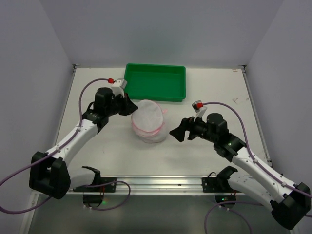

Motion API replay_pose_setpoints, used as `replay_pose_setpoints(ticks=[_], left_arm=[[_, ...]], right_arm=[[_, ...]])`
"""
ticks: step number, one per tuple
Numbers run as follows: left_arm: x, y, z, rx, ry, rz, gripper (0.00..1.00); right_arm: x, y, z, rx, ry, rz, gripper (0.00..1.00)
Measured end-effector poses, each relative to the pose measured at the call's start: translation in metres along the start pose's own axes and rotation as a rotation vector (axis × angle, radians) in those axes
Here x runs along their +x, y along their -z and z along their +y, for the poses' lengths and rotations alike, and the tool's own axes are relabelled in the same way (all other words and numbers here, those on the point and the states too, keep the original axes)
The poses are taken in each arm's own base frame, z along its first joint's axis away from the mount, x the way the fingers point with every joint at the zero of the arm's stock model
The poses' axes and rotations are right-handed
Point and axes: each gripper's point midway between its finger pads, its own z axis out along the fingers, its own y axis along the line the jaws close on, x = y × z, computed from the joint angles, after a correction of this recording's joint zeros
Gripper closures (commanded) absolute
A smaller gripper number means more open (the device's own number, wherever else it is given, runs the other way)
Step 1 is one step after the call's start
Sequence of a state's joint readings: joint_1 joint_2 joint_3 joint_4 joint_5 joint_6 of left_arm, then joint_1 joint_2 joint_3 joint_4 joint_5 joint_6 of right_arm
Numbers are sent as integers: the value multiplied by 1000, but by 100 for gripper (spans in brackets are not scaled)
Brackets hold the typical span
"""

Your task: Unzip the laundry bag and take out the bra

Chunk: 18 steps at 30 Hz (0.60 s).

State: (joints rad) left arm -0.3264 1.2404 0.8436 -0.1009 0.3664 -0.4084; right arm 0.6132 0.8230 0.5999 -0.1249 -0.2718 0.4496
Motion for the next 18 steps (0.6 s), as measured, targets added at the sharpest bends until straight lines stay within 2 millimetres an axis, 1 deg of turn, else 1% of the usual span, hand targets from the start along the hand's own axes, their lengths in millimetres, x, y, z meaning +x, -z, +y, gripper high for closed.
replay_pose_setpoints(ticks=[1,3,6,7,8,11,14,16,18], left_arm=[[-3,2,-3,8,-3,-6,97],[-8,5,-9,26,-8,-13,97],[-15,11,-20,53,-1,-23,93],[-18,13,-25,61,1,-26,91],[-22,14,-31,74,-2,-32,91],[-34,15,-61,130,-6,-43,90],[-47,12,-100,207,-20,-50,88],[-54,5,-124,257,-20,-42,87],[-55,-9,-143,295,-11,-24,87]], right_arm=[[0,0,0,1,-2,2,12],[1,0,0,2,-4,3,12],[1,1,0,3,-6,4,12],[1,3,0,4,-8,3,12],[0,5,0,6,-8,-4,12],[-8,14,0,27,-10,-47,12],[-20,24,1,47,-10,-113,12],[-28,33,-1,71,-12,-158,12],[-34,43,-3,98,-17,-201,12]])
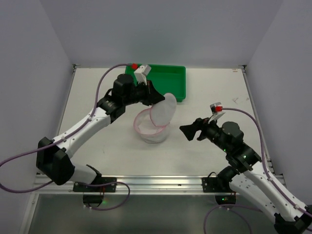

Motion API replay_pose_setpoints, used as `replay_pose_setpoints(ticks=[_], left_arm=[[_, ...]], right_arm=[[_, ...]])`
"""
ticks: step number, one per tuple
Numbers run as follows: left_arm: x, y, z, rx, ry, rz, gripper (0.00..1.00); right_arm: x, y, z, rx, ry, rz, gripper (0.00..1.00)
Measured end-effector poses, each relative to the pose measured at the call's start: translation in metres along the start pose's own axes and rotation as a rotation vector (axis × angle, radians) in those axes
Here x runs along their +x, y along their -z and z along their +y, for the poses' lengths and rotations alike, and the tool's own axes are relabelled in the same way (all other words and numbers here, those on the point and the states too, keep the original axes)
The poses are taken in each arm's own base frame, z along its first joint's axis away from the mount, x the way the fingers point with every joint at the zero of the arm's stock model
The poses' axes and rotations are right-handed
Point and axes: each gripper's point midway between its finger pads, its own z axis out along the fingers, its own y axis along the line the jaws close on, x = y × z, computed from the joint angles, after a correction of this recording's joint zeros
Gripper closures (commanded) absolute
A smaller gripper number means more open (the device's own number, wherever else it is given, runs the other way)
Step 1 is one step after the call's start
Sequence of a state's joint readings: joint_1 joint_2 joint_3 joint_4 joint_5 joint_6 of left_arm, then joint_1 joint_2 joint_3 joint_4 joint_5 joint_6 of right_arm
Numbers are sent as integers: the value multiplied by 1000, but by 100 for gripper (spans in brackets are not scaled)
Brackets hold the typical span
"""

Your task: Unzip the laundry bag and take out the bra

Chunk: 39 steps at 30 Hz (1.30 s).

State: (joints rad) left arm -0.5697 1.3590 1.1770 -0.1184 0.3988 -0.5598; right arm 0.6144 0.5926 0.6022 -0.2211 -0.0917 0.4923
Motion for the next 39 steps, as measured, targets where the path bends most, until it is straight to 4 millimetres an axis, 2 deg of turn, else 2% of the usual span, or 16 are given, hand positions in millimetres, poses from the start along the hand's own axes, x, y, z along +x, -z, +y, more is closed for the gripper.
replay_pose_setpoints(ticks=[3,6,10,15,19,21,24,26,29,31,33,35,37,39], left_arm=[[11,-28,-8,30,39,39,84],[40,-57,-10,41,88,112,76],[78,-91,-27,62,125,206,56],[105,-107,-63,108,138,259,46],[108,-110,-98,168,127,253,43],[105,-109,-102,158,123,236,43],[90,-99,-80,67,129,183,41],[71,-81,-50,-8,149,135,39],[38,-39,9,-145,185,31,23],[21,-12,42,-246,189,-31,13],[11,12,60,-329,170,-70,4],[9,31,71,-390,140,-93,0],[14,44,81,-436,122,-98,0],[25,57,102,-498,118,-84,3]], right_arm=[[-10,13,-5,39,-3,-57,12],[-21,29,-9,73,-2,-117,12],[-34,45,-13,112,-1,-176,12],[-40,59,-18,147,3,-211,12],[-43,65,-18,150,18,-220,12],[-46,66,-16,148,21,-222,12],[-46,60,-13,138,24,-196,13],[-42,49,-10,123,27,-153,13],[-28,24,-8,110,41,-53,13],[-18,7,-8,101,46,20,13],[-10,-10,-5,82,45,84,13],[-2,-29,0,57,47,143,13],[5,-46,6,26,53,188,13],[10,-63,14,7,66,228,13]])
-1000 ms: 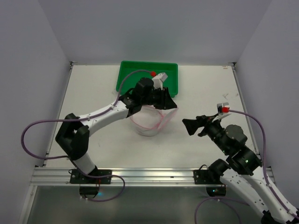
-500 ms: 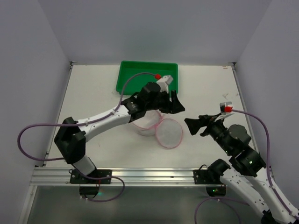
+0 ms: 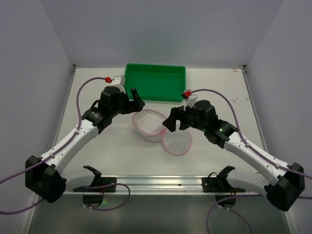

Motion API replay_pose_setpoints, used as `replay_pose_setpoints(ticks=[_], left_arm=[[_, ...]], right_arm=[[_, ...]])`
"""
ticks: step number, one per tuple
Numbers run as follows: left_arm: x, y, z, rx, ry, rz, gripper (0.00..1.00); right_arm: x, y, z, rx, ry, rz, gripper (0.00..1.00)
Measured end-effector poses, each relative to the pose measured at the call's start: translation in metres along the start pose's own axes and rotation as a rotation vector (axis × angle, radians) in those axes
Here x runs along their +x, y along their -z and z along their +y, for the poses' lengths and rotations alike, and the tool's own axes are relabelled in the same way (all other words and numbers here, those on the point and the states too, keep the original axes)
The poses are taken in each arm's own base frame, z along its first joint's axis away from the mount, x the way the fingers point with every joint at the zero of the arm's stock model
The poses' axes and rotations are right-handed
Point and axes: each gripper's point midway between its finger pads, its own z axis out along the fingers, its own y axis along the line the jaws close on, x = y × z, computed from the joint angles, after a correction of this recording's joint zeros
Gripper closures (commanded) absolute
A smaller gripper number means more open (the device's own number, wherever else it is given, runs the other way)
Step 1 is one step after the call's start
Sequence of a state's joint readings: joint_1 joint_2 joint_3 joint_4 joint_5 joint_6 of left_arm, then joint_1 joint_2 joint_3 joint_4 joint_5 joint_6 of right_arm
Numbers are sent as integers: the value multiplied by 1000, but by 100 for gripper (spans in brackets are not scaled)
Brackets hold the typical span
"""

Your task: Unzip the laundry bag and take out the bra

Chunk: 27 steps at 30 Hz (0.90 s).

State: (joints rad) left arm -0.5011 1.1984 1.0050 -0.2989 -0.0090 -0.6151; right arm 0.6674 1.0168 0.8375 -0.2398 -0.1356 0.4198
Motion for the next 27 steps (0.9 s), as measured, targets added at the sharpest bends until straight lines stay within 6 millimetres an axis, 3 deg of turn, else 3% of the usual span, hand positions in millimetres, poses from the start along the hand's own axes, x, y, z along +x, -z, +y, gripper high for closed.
replay_pose_setpoints(ticks=[3,6,13,17,20,27], left_arm=[[22,-6,37,-87,1,52,9],[51,-12,59,-137,0,132,18],[82,-14,69,-133,9,205,52],[85,-16,67,-106,13,207,84],[92,-18,63,-70,17,220,100],[112,-19,52,25,43,272,100]], right_arm=[[2,-27,22,-42,50,48,12],[3,-57,40,-75,92,82,12],[20,-118,37,-49,122,155,13],[47,-143,28,-2,145,210,12],[62,-155,18,41,159,231,12],[61,-167,-3,145,191,192,19]])
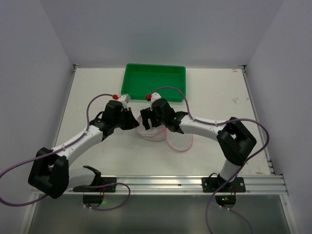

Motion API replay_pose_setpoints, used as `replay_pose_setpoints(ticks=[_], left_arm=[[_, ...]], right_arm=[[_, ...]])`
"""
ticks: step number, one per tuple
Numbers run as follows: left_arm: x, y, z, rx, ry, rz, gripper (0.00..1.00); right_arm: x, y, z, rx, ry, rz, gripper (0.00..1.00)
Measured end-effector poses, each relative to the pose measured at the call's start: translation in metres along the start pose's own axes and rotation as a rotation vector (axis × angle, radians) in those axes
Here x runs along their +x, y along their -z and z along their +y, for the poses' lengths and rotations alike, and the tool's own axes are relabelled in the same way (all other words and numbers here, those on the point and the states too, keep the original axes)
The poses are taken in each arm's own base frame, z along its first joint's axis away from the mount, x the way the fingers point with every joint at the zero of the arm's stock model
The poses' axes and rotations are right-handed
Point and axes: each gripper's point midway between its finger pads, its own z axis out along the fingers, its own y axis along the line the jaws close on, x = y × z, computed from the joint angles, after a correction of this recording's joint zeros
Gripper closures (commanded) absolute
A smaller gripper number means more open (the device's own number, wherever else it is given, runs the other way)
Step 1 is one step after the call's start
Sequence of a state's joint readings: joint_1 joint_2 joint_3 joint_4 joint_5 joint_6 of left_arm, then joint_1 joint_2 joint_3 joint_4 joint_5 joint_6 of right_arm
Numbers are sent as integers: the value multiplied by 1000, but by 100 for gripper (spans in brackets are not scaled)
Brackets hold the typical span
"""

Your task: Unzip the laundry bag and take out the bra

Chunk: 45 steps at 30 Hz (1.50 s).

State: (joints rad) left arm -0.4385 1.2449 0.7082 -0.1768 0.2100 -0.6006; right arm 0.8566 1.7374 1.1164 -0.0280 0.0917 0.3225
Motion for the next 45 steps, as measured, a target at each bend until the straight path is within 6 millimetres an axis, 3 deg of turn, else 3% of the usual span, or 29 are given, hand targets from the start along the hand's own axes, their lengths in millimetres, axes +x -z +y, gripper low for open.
replay_pose_setpoints(ticks=[1,4,5,9,14,19,25,29,33,38,43,45], left_arm=[[1,0,-1,9,3,3,100],[3,4,-5,33,7,1,100],[4,5,-6,39,9,-2,100],[3,10,-9,55,10,-20,100],[5,10,-9,61,24,-21,100],[9,9,-6,52,36,-14,100],[9,9,-8,63,53,-12,100],[8,11,-14,92,55,-15,100],[1,19,-23,125,43,-44,100],[-6,34,-38,174,37,-86,100],[6,39,-60,230,33,-77,100],[11,36,-58,216,42,-73,100]], right_arm=[[1,-2,-3,17,4,1,22],[7,-7,-12,63,20,9,47],[8,-8,-13,71,24,10,64],[5,-7,-14,80,30,-3,100],[6,7,-10,47,38,5,100],[-2,51,6,-64,37,-20,100],[-61,134,43,-271,32,-228,100],[-94,170,53,-331,23,-376,100],[-102,170,55,-335,10,-410,100],[-98,144,58,-340,-44,-379,100],[-101,124,69,-392,-149,-378,100],[-105,124,71,-403,-169,-390,100]])
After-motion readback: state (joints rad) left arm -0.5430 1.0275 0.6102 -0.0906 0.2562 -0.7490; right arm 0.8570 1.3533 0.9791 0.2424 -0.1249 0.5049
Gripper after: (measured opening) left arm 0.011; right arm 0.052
